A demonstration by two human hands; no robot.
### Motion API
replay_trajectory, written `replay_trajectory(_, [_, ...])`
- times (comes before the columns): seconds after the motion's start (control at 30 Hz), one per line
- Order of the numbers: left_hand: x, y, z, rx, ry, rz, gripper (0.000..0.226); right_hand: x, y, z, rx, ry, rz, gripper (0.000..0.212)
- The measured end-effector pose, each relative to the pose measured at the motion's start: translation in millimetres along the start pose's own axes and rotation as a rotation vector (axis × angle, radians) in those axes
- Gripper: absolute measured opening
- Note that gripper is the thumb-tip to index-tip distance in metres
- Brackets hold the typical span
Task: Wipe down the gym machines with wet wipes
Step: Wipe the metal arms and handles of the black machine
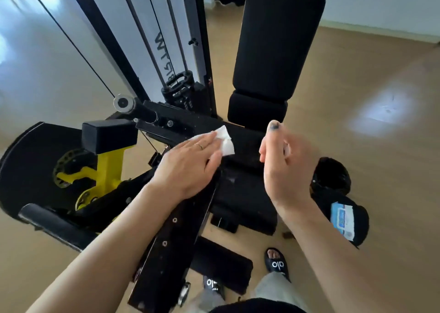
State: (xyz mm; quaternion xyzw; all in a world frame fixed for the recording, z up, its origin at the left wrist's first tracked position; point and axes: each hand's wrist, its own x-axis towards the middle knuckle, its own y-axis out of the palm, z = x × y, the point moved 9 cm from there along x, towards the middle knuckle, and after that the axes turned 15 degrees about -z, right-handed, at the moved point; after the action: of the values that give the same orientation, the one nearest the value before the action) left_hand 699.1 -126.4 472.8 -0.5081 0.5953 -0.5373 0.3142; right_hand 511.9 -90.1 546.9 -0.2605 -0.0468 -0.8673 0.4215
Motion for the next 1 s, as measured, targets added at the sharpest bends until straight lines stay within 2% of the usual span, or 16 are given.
replay_trajectory(0.1, [-7, -5, 28, -0.008, -0.058, -0.031, 0.054, -3, -3, 1, 0.028, 0.068, -0.106, 0.058])
replay_trajectory(0.23, [-12, 0, 2, 0.070, 0.135, -0.036, 0.068, -6, -5, 3, 0.046, 0.114, -0.208, 0.058])
replay_trajectory(0.33, [-13, 8, -34, -0.004, 0.278, -0.023, 0.057, -5, -6, 5, 0.023, 0.110, -0.236, 0.057])
replay_trajectory(0.4, [-13, 10, -42, -0.037, 0.302, -0.015, 0.053, -5, -7, 6, 0.003, 0.105, -0.237, 0.056])
replay_trajectory(0.6, [-13, -6, 25, 0.034, 0.191, -0.068, 0.058, -6, -7, 3, -0.004, 0.126, -0.249, 0.053])
replay_trajectory(0.8, [-15, 10, -39, 0.076, 0.358, -0.044, 0.067, -7, -8, 3, -0.044, 0.085, -0.277, 0.057])
replay_trajectory(1.0, [7, 2, 29, 0.157, 0.145, -0.049, 0.069, -8, -8, 0, -0.019, 0.098, -0.280, 0.056])
